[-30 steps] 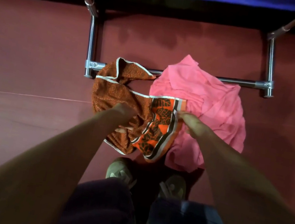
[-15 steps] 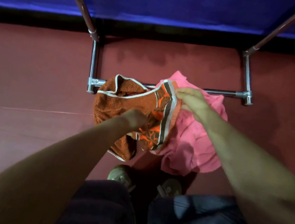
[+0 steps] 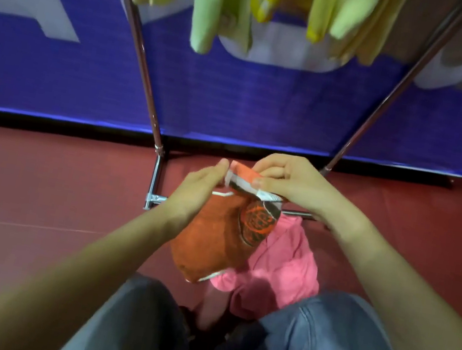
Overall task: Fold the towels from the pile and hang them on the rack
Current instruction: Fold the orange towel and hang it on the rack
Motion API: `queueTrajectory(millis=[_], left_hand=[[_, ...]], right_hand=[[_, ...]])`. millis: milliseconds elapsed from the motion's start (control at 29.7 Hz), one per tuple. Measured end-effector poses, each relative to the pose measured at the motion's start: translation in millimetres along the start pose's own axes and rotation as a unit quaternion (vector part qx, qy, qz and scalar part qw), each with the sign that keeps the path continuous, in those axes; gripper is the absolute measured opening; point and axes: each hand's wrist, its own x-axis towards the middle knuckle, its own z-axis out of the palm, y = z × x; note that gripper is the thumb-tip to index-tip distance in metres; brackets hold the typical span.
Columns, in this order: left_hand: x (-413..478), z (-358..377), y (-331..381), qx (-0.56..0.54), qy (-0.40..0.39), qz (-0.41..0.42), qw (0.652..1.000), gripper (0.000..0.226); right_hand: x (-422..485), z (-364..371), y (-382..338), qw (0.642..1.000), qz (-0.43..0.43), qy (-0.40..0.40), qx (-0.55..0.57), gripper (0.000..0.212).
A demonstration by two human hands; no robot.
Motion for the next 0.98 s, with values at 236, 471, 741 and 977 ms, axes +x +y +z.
queueTrajectory(millis=[236, 471, 741, 977], left_hand=[[-72, -5, 59, 0.077, -0.041, 0.177, 0.98, 0.026], [-130, 2, 108, 0.109, -0.072, 0.248, 0.96, 0.023], [-169, -7, 135, 0.103, -0.023, 0.299, 0.948, 0.023], [-186, -33, 125, 0.091, 0.056, 0.271, 0.957, 0.023]], right_hand=[[-79, 13, -75, 0.997, -0.076, -0.011, -0.01, 0.022], [-135, 20, -94, 0.996, -0.088, 0.0, 0.026, 0.02], [-179, 15, -73, 0.998, -0.035, 0.001, 0.044, 0.034], [-196, 5, -53, 1.0, -0.023, 0.014, 0.003, 0.038]])
